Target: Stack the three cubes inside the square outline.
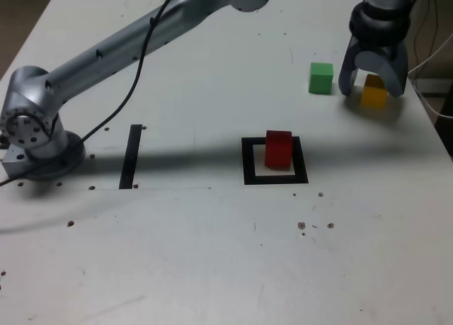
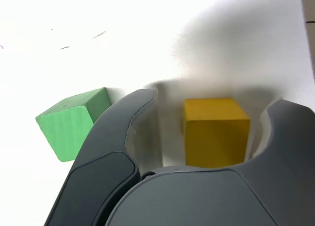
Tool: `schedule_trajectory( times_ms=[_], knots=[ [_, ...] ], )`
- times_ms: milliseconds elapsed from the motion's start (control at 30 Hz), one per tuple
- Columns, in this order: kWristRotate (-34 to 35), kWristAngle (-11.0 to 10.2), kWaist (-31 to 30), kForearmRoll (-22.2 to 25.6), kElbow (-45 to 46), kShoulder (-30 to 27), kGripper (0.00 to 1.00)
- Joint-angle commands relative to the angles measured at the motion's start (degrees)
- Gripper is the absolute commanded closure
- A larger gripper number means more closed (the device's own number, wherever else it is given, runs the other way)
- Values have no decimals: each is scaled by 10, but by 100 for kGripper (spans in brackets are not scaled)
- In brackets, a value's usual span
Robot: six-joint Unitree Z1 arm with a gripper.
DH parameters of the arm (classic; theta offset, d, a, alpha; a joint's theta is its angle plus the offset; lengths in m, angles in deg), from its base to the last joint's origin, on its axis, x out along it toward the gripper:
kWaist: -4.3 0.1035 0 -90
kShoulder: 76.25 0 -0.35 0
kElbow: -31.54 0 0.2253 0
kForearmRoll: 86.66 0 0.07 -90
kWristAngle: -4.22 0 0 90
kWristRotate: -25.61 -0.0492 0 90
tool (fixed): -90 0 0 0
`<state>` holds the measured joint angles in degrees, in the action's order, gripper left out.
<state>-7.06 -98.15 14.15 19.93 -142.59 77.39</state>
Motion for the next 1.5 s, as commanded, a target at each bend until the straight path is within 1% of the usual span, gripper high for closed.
schedule_trajectory(
  times_ms=[0, 200, 700, 833, 967, 1267, 1367, 1467],
  knots=[
    [-1, -1, -2, 7, -13, -2, 71],
    [-1, -1, -2, 11, -13, -1, 73],
    [-1, -1, -6, 18, -11, -5, 74],
    [3, 6, -11, 19, 0, -18, 74],
    [12, 15, -16, 19, 25, -40, 74],
    [39, 12, -37, 18, 116, -118, 74],
    [58, 18, -46, 18, 156, -148, 74],
    [82, 30, -54, 18, 203, -180, 74]
  ],
)
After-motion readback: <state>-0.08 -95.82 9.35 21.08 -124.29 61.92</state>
